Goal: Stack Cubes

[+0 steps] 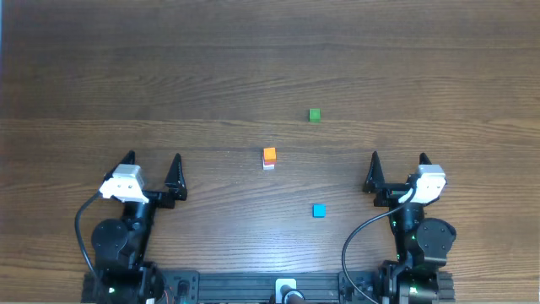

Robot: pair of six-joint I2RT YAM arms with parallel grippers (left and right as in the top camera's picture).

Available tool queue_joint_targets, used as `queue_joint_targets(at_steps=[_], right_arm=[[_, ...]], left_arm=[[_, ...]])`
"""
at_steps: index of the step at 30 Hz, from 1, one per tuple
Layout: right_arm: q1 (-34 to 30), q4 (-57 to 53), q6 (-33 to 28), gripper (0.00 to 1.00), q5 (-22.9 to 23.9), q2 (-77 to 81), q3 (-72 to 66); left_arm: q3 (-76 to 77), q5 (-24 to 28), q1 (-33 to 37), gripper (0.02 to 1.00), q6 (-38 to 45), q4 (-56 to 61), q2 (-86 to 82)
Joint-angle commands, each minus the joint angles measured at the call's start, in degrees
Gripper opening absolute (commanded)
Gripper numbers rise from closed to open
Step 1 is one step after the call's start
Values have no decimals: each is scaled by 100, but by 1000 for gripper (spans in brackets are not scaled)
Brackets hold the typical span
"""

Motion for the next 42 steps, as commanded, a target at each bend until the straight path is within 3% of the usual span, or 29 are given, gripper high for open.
queue_joint_targets(at_steps=[1, 19, 23, 25, 33, 36, 42], right_arm=[[7, -9, -11, 993, -87, -52, -31], [7, -7, -9, 993, -90, -52, -31], [7, 376, -46, 993, 129, -52, -28], [7, 706, 251, 991, 42, -52, -28], [7, 2494, 1449, 991, -1091, -46, 114], [7, 2000, 1486, 991, -1097, 68, 656], [9, 249, 710, 991, -1250, 1207, 2592]], left_arm=[[-28, -46, 31, 998, 63, -15, -66], [-28, -46, 31, 998, 63, -15, -66], [-28, -46, 31, 996, 63, -15, -66], [-28, -46, 31, 998, 63, -17, -66], [-28, -46, 31, 998, 63, -17, -50], [-28, -46, 31, 998, 63, -17, -50], [-28, -46, 31, 998, 63, -17, -50]])
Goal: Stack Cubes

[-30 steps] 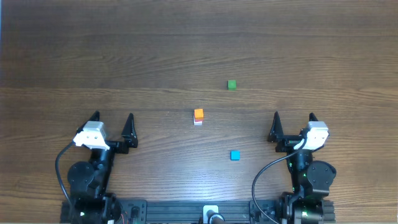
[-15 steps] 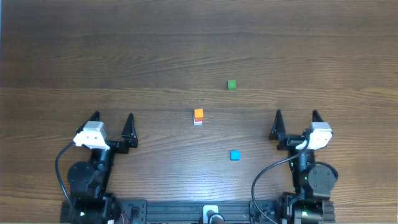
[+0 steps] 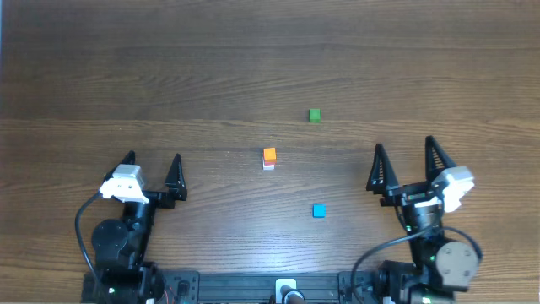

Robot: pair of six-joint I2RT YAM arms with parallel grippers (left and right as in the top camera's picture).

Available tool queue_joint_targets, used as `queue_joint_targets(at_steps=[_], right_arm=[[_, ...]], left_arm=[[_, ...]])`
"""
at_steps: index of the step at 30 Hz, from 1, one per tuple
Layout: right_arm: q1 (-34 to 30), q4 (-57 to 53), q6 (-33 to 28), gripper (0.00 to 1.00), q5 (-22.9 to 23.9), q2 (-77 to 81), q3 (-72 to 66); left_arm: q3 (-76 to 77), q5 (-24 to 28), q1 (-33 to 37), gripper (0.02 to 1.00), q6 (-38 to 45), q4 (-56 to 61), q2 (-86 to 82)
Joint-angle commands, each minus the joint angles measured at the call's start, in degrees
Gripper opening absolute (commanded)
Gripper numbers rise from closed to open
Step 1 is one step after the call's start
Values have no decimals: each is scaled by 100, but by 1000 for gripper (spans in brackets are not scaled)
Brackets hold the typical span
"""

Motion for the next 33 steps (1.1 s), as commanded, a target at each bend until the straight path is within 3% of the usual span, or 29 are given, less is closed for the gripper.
queue_joint_targets(at_steps=[1, 4, 11, 16, 22, 26, 33], right_arm=[[7, -800, -503, 991, -339, 942, 1554], [11, -1755, -831, 993, -575, 1928, 2778], [407, -4076, -1143, 991, -479, 4131, 5248], [1375, -5230, -1180, 991, 426, 5637, 6387], [2468, -5401, -1165, 991, 1137, 7370, 6835], [2813, -5248, -721, 993, 1694, 8439, 6848], [2870, -5163, -286, 991, 1709, 10013, 6846]], left_arm=[[-28, -44, 31, 998, 66, -11, -50], [-28, -44, 31, 998, 66, -11, -46], [-28, -44, 31, 1000, 66, -11, -46], [-28, -44, 31, 998, 66, -11, -46], [-28, -44, 31, 996, 66, -11, -46], [-28, -44, 31, 998, 66, -11, -46], [-28, -44, 31, 998, 66, -11, -46]])
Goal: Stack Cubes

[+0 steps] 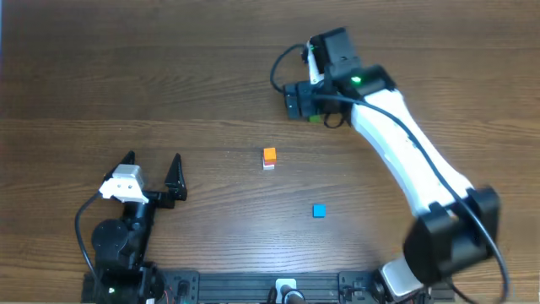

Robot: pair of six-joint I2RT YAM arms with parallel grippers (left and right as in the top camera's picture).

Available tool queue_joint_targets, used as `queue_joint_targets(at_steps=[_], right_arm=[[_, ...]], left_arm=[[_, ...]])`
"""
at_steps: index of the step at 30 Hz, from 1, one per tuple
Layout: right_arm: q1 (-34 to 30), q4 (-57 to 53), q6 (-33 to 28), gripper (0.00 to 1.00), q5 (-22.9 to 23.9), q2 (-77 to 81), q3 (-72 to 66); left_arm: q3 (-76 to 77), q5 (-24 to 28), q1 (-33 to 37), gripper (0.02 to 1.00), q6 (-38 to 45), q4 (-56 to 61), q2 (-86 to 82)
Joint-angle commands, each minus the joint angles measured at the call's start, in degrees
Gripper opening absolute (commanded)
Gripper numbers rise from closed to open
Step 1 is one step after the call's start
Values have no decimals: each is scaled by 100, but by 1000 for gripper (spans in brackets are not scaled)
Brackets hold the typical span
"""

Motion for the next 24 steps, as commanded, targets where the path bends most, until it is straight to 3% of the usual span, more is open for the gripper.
queue_joint_targets(at_steps=[1, 12, 24], right_arm=[[7, 72, 330, 993, 240, 780, 85], [-339, 435, 822, 993, 240, 1528, 85], [-393, 442, 789, 965, 348, 1685, 83]], left_arm=[[-28, -28, 31, 998, 66, -11, -46], [-28, -28, 31, 998, 66, -11, -46], [-28, -28, 31, 998, 66, -11, -46]])
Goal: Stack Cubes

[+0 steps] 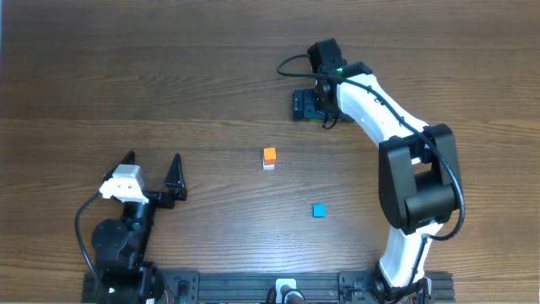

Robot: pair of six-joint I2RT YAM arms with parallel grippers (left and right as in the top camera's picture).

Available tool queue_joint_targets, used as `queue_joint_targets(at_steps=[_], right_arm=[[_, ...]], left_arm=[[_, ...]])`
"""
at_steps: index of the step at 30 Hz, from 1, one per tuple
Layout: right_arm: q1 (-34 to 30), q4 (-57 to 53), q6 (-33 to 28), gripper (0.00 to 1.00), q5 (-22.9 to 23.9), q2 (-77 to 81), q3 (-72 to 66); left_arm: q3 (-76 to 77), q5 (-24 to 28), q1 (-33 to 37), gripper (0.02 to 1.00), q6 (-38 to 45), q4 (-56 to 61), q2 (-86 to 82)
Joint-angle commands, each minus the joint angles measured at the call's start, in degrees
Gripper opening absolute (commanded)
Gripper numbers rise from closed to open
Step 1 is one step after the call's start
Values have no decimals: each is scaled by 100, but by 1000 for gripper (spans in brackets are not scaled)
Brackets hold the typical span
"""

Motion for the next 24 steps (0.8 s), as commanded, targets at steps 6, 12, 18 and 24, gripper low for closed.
queue_joint_targets(at_steps=[6, 12, 18, 24], right_arm=[[114, 7, -35, 941, 157, 166, 83], [227, 28, -31, 939, 321, 173, 83], [238, -28, -31, 895, 356, 175, 83], [238, -28, -31, 858, 380, 177, 83]], left_arm=[[-28, -26, 31, 996, 66, -9, -46], [-28, -26, 31, 998, 66, -9, -46], [-28, -26, 31, 998, 66, -9, -46], [-28, -26, 31, 998, 66, -9, -46]])
